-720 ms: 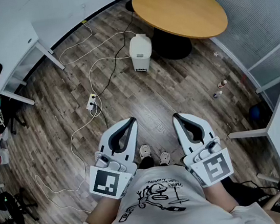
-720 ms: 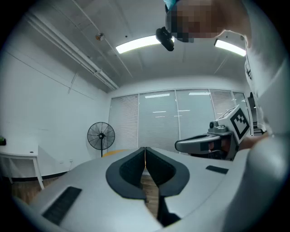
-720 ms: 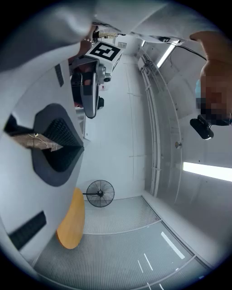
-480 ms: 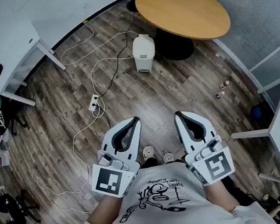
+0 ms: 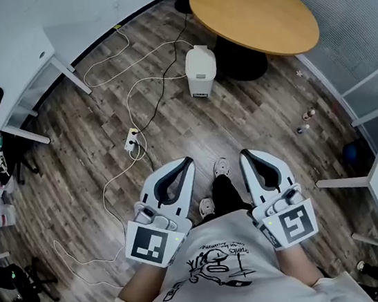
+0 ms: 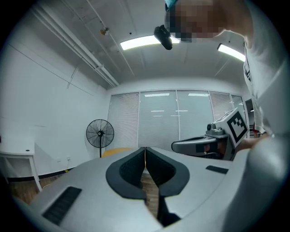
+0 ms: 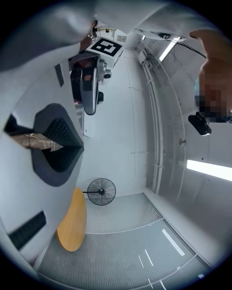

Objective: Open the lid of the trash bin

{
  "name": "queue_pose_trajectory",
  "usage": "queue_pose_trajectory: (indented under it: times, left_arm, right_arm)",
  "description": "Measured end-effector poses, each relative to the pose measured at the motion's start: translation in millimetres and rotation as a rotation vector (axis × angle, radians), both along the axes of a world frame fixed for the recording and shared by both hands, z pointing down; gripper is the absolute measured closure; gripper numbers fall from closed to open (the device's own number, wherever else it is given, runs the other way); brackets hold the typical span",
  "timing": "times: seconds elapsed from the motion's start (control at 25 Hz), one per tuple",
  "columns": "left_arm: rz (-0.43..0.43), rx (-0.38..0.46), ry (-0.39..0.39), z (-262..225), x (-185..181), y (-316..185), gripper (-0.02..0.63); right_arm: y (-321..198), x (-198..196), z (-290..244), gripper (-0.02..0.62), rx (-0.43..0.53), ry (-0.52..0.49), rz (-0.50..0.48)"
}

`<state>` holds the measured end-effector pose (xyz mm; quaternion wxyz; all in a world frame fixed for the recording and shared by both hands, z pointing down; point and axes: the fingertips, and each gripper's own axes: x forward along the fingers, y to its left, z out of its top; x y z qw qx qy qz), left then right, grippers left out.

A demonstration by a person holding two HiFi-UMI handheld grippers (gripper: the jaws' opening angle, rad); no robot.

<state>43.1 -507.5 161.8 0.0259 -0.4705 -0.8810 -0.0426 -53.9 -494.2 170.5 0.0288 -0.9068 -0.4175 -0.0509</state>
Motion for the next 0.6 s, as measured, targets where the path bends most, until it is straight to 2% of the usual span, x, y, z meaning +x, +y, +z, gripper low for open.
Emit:
queue_pose_trajectory:
  times: [0.32,0.6]
  left_arm:
    - [0.009,-0.011,0.004,0.0,5.6,49.7,0.584]
    - [0.024,-0.008,0.008,-5.0,-4.8,114.4,0.586]
  right_arm:
    - [50.7,5.0,1.3,0.588,-0.012,0.016,0.009]
    - [112.6,-6.3,0.5,0.588,0.000,0.017,0.022]
